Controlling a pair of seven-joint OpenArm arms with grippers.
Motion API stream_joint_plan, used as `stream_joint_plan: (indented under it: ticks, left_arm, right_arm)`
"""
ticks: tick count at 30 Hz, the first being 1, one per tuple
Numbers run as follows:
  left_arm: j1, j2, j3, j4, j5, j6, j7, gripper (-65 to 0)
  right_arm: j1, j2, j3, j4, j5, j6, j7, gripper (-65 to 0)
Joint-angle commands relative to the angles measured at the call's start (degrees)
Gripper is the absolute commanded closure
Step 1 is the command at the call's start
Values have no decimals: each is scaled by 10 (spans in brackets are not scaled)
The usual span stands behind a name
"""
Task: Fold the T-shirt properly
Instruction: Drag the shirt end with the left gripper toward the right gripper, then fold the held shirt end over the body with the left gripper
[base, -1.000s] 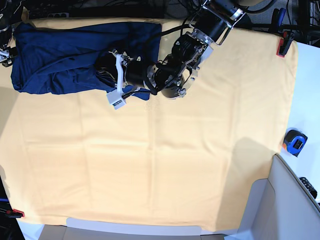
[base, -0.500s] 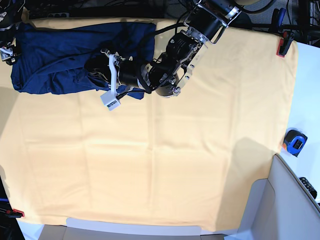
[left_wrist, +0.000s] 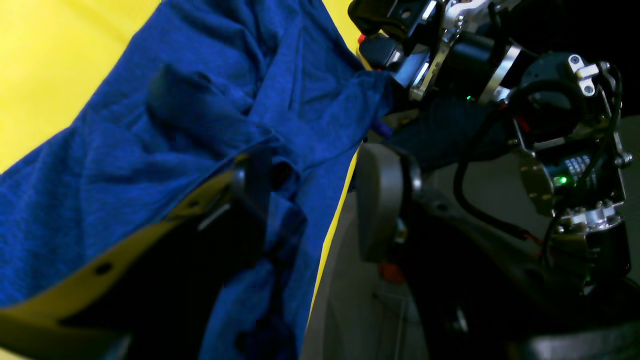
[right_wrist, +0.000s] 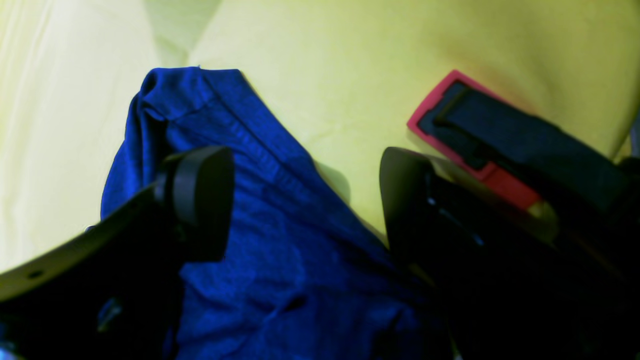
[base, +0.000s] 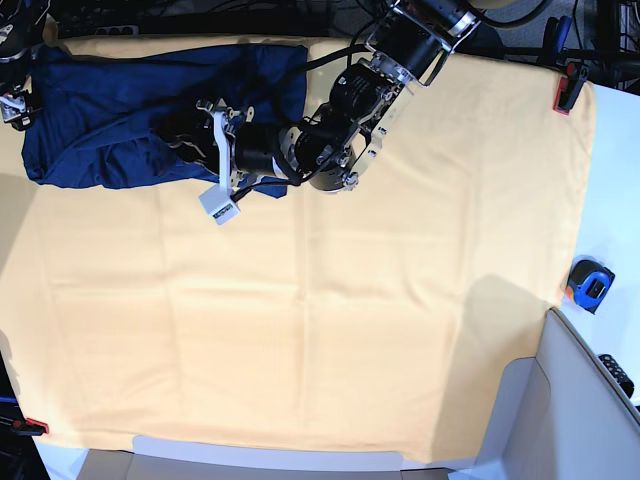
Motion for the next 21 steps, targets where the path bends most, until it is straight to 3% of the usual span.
stream_joint_plan:
  ticks: [1,4,6,8,11,14,18,21]
  left_arm:
    - [-9,8,0,9,-15,-5,-9,-270]
    - [-11,5,-6,13,-16,-5,-8,-264]
    - [-12,2,-18,24,-14,-5,-8,-221]
    - [-12,-13,-43,31,-13,2,-4,-139]
    - [-11,-40,-50,34,-14,68,4,0]
    - [-6,-62,-46,35,-14,127,4,-13]
    - [19,-71,-44,35,-13,136,7,-3]
    - [19,-83,-6,35,-13,146,3,-3]
  right_arm:
    - [-1,11,4,8,2,4,11,-439]
    - [-1,13,4,8,2,4,11,-439]
    - [0,14,4,8,2,4,11,-439]
    - [0,14,4,8,2,4,11,-439]
    - [0,11,4,8,2,4,11,-439]
    - [0,11,4,8,2,4,11,-439]
    - [0,11,4,8,1,4,11,-439]
    - [0,11,4,8,1,4,11,-439]
